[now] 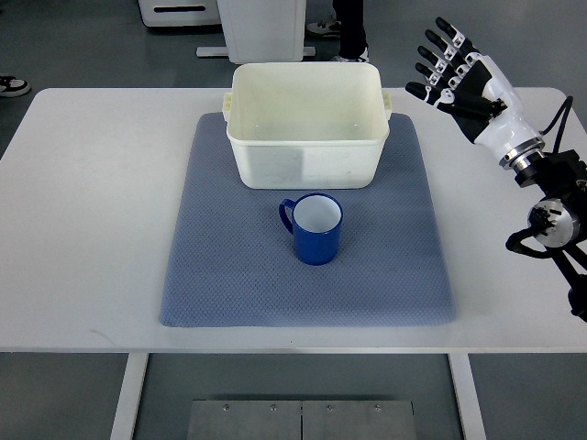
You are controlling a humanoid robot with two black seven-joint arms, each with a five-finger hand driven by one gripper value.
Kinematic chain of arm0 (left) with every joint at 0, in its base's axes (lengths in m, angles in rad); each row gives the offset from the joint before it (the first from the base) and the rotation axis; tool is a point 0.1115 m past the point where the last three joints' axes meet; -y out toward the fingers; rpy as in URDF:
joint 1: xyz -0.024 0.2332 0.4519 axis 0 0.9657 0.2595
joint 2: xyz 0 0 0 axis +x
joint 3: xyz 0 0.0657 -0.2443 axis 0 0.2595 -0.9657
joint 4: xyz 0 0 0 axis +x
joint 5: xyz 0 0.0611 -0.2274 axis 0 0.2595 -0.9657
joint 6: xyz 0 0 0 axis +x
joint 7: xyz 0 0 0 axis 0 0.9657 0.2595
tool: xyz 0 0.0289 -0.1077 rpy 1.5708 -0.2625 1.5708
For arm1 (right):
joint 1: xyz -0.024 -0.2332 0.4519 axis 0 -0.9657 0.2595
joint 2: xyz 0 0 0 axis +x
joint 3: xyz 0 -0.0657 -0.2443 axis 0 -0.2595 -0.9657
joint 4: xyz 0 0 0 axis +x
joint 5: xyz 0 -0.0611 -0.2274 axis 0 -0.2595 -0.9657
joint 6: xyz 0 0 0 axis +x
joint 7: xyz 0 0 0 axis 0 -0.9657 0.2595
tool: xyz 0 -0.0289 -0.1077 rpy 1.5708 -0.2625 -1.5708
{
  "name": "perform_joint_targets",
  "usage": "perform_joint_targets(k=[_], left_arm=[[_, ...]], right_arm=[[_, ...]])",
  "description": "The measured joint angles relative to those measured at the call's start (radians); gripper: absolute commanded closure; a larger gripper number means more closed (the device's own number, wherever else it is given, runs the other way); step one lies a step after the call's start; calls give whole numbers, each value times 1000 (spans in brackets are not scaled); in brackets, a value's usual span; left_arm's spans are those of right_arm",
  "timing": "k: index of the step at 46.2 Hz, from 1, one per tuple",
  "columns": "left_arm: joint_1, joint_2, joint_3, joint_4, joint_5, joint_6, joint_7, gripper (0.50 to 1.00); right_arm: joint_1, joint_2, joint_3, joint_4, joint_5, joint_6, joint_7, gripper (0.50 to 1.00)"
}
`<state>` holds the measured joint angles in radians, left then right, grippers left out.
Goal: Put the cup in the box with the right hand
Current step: 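Reach the right hand toward the blue mug's rim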
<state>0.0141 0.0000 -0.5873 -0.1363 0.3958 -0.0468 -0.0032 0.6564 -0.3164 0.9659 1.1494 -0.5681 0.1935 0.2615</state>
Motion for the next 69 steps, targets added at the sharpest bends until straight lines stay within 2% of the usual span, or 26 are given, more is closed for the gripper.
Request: perform_joint_targets(k=[12,38,52,69], left_arm=[[0,0,0,0,0,0,0,500],[0,0,0,0,0,0,0,500],[0,0,0,0,0,0,0,500],[0,0,0,0,0,1,0,500]], right_arm=[[-1,-6,-81,96,-70,12,-13,505],[1,-3,-257,134,-221,18,-4,505],[-5,-2,-308,128,-275,18,14,505],[-6,14,-342,53,-286,14,28,505]])
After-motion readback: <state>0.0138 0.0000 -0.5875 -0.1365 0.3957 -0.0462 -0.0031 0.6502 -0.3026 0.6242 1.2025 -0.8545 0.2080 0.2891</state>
